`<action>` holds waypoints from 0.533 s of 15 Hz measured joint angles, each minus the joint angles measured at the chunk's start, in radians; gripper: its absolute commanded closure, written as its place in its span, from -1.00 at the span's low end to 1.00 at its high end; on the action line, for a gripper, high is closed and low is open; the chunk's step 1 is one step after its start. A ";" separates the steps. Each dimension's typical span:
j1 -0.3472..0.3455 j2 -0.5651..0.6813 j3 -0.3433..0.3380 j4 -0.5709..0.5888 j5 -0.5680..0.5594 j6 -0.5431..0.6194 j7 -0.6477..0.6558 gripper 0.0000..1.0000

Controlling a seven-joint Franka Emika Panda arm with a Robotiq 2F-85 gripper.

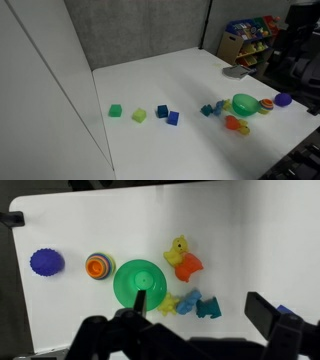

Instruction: Pick up the light blue toy from the green bowl and put it on the table

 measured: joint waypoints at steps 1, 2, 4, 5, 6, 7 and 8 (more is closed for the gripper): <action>0.000 -0.032 0.000 -0.022 0.000 -0.002 0.000 -1.00; 0.000 -0.065 0.000 -0.046 0.000 -0.002 0.000 -1.00; 0.000 -0.124 0.000 -0.088 0.000 -0.002 0.000 -1.00; 0.000 -0.150 0.000 -0.105 0.000 -0.003 0.000 -1.00; 0.000 -0.174 -0.001 -0.119 0.000 -0.003 0.001 -1.00; 0.000 -0.195 -0.004 -0.130 0.000 -0.003 0.002 -1.00; -0.001 -0.216 -0.008 -0.139 0.000 -0.006 0.002 -1.00</action>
